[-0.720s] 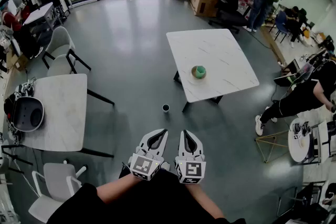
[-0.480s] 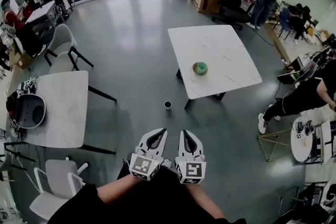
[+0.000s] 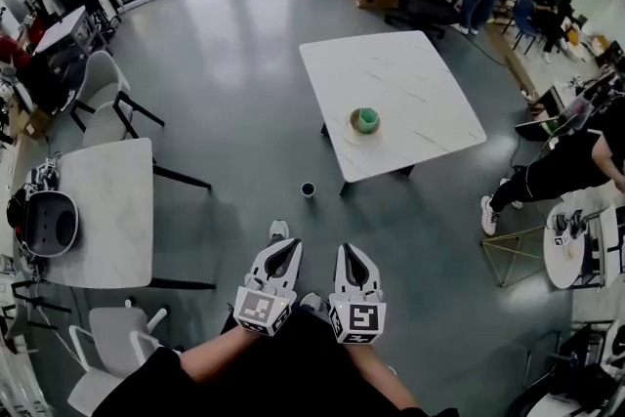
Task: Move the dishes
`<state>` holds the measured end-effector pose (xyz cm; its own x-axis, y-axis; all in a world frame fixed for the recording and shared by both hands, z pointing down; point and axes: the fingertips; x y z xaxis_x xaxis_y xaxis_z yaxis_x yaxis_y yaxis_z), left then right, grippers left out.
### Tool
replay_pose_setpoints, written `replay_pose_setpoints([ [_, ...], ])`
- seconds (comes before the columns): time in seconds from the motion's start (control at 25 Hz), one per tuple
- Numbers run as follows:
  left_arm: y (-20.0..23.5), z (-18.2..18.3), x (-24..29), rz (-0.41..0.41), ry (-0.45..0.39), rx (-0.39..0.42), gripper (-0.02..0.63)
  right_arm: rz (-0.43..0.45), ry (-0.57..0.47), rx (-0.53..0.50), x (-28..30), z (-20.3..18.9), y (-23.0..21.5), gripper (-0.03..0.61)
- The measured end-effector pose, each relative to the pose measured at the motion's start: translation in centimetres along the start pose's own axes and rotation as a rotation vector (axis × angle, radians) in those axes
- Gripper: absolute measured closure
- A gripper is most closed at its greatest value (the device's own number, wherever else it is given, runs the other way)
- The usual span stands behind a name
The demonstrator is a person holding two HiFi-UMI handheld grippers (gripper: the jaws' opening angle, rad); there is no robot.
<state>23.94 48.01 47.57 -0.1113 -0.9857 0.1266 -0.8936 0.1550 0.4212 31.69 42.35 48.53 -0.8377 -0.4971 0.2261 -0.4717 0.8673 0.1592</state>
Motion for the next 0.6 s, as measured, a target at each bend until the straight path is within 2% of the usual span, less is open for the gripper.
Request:
replay_pose_setpoints([
  [0.28,4.0,1.1,6.7,-0.019,0.018,-0.045,0.597,-0.036,0.072,-0.012,6.1,-0.8,-2.9,0.561],
  [0.44,6.6,2.7,11.1,-0.044,0.045,-0.075,0.597,-0.044,0.103,-0.012,11.1,0.4,-4.1,0.561],
  [0.6,9.3,5.2,15.6,-0.093,0.07,-0.065,0.597,-0.052,0.133,-0.002,16.6,1.9,-5.3,0.56],
])
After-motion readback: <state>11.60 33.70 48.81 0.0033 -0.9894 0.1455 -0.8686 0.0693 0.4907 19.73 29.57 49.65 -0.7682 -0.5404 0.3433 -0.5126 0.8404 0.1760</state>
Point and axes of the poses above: the fingertips, and each gripper's own axes: x forward along the fingers, y to its left, z out of its top, and after that the axes turned 15 degrees about -x, right-handed
